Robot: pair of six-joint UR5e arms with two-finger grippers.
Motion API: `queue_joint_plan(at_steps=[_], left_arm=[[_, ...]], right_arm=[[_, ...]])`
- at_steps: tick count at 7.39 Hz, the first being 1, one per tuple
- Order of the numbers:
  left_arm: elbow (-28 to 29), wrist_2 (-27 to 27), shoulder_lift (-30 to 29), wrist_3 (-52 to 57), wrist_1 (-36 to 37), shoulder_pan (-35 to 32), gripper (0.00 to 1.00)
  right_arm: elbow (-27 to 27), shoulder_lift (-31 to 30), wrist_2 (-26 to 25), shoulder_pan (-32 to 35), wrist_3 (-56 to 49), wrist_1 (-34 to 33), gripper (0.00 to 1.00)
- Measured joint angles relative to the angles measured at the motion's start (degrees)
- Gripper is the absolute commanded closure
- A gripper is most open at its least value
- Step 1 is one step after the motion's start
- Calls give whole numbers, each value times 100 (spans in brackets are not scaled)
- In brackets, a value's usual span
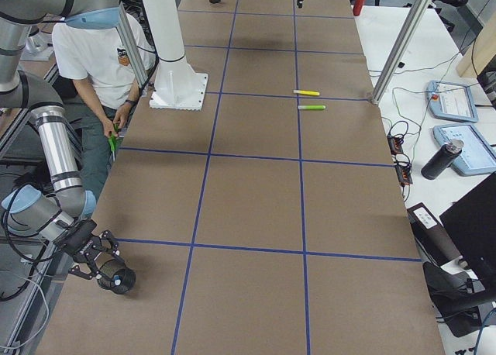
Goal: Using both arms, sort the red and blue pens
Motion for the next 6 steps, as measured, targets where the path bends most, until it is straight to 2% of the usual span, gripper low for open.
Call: queue_joint_plan(at_steps=[2,3,6], left_arm=[[1,0,0,-2,0,0,8],[4,0,0,-3,0,0,8],[-4,-19,-2,-10,2,3,8]], right_arm=[[24,164,67,52,-3,-139,1],[63,484,190,48,-3,-563,1],[147,1962,389,-261,-6,-2377,1]])
